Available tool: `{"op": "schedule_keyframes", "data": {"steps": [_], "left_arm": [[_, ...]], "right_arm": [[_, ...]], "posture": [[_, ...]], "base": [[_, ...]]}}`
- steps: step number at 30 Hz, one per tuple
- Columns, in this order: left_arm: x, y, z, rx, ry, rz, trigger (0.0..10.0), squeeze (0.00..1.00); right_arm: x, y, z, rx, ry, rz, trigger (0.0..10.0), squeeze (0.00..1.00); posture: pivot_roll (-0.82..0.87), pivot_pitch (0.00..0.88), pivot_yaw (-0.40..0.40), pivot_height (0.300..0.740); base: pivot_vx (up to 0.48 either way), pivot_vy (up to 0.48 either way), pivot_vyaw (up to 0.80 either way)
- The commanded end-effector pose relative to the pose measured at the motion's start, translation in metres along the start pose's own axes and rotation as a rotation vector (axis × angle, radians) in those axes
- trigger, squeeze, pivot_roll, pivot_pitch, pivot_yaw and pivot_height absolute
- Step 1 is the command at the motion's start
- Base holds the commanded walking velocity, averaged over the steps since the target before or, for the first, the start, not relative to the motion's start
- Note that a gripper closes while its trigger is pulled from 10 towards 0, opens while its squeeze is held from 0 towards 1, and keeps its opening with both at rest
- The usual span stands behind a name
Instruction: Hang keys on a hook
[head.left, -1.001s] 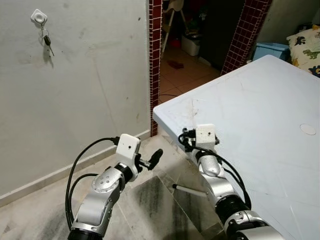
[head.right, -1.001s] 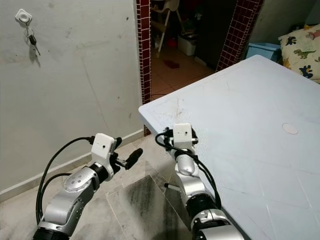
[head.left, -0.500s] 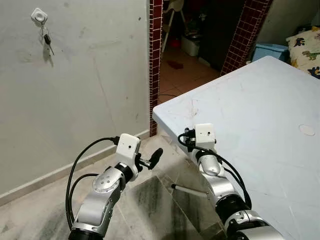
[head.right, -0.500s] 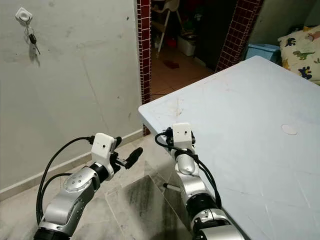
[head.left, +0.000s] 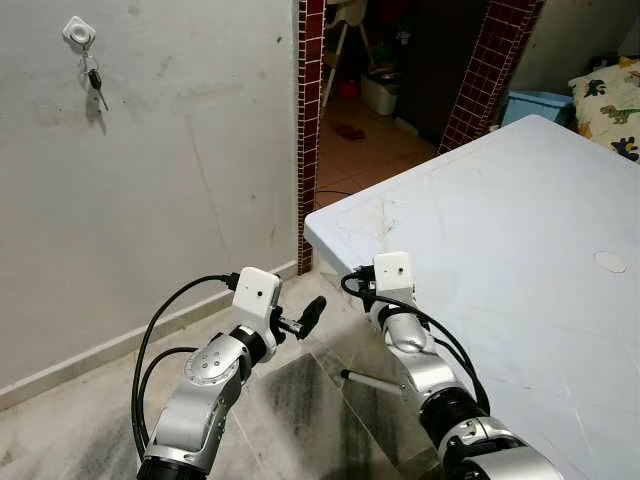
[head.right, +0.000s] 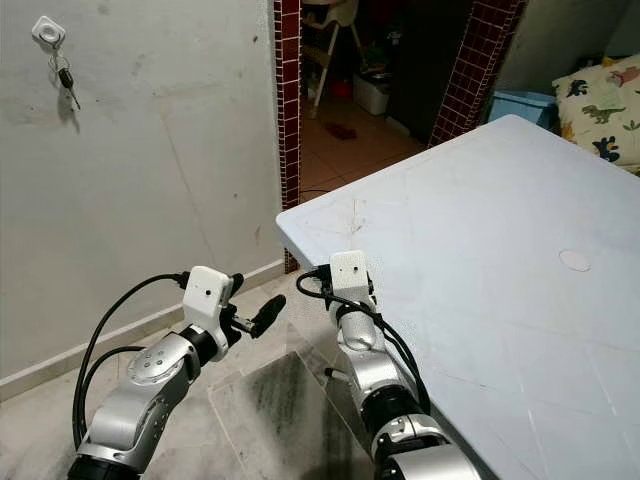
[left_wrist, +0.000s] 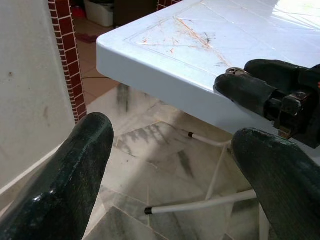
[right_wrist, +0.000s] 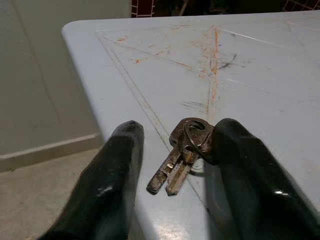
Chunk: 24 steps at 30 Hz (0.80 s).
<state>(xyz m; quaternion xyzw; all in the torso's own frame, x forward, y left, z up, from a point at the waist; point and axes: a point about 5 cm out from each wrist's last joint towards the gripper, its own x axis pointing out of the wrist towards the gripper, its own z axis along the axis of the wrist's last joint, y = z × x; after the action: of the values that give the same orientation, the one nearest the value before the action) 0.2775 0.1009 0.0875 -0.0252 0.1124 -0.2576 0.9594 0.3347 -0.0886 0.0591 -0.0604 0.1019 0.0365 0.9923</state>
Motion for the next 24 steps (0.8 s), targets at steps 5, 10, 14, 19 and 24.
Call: {"op": "schedule_keyframes", "data": {"steps": [5,10,14,19,24], "left_arm": [[0.0,0.0,0.0,0.008,0.004,0.0,10.0,0.0],[0.0,0.0,0.0,0.009,0.004,-0.001,10.0,0.0],[0.0,0.0,0.001,0.01,0.004,-0.003,10.0,0.0],[0.001,0.0,0.001,0.01,0.003,-0.001,10.0,0.0],[0.001,0.001,0.001,0.01,0.001,0.0,10.0,0.0]], "right_arm": [[-0.001,-0.01,-0.015,0.021,0.096,-0.057,0.0,0.0],[-0.002,-0.015,-0.016,0.023,0.098,-0.078,0.0,0.0],[-0.001,-0.018,-0.016,0.024,0.098,-0.088,0.0,0.0],[-0.001,-0.023,-0.017,0.022,0.101,-0.104,0.0,0.0],[-0.001,-0.027,-0.017,0.02,0.1,-0.121,0.0,0.0]], "posture": [[0.17,0.0,-0.048,0.74],[0.17,0.0,-0.046,0.74],[0.17,0.0,-0.046,0.74],[0.17,0.0,-0.046,0.74],[0.17,0.0,-0.044,0.74]], "base": [[0.0,0.0,0.0],[0.0,0.0,0.0],[0.0,0.0,0.0],[0.0,0.0,0.0],[0.0,0.0,0.0]]}}
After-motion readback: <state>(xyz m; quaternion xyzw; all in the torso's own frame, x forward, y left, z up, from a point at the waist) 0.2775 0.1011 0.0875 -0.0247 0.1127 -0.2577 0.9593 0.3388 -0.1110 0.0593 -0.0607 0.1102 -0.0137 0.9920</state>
